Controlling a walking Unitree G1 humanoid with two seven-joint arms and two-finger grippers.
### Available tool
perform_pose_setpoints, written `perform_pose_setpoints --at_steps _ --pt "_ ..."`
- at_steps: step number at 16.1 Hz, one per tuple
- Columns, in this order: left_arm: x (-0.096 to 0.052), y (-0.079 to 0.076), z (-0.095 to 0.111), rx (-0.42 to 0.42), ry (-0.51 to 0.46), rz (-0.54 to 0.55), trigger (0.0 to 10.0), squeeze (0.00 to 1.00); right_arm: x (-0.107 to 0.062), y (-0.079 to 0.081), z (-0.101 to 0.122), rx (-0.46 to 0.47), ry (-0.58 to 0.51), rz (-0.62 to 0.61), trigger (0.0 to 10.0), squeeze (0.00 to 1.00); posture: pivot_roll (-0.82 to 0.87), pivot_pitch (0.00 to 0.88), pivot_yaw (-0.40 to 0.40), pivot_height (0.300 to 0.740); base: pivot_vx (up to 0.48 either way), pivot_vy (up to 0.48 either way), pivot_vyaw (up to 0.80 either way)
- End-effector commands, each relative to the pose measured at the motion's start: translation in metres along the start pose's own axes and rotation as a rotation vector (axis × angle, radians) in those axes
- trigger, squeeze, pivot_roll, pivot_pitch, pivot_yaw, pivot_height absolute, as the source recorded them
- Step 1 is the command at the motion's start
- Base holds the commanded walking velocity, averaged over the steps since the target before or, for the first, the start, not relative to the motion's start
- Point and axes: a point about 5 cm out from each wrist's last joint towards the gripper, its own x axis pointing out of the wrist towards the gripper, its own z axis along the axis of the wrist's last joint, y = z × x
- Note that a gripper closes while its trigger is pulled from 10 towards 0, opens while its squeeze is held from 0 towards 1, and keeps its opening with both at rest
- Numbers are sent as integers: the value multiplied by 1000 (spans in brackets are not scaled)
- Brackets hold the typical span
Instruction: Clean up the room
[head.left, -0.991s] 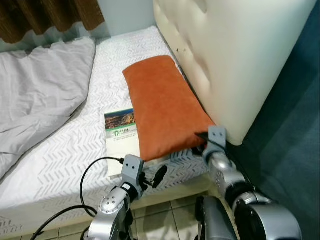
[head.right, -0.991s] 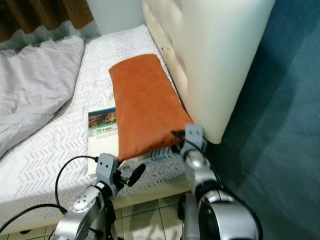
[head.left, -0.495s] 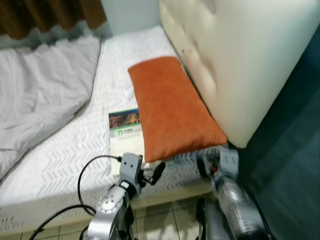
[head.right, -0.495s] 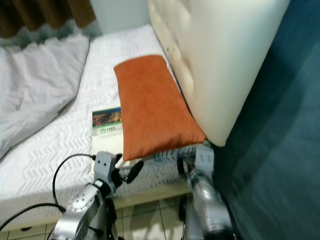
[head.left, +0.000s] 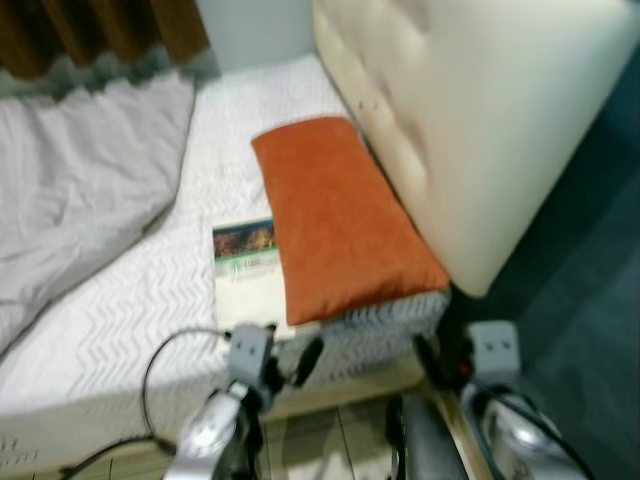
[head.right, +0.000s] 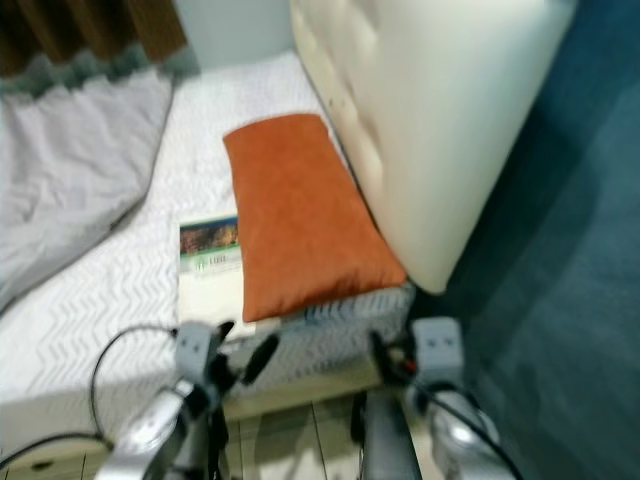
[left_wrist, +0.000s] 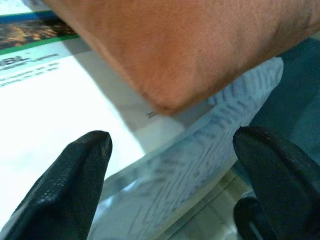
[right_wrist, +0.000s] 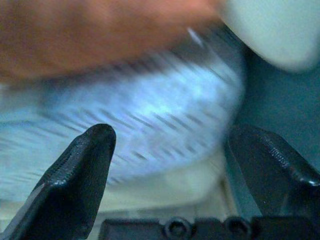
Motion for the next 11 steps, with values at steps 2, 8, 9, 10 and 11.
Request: perform_pose_setpoints --at_steps 2,8,9,10,11 --pt "-8 26 23 50 -82 80 10000 0 -1 8 25 -78 -110 48 10000 0 -98 65 45 576 0 0 0" --pt "7 60 21 2 21 231 10000 0 -1 12 61 -90 -307 40 10000 0 -97 70 49 576 0 0 0" --pt "20 84 21 -43 38 325 10000 0 5 17 61 -85 -307 55 10000 0 -113 88 39 576 0 0 0" --pt "24 91 25 -53 27 347 10000 0 6 20 62 -88 -308 66 10000 0 -119 96 36 576 0 0 0" --pt "33 99 33 -48 22 368 10000 0 7 23 62 -94 -306 81 10000 0 -122 103 31 576 0 0 0"
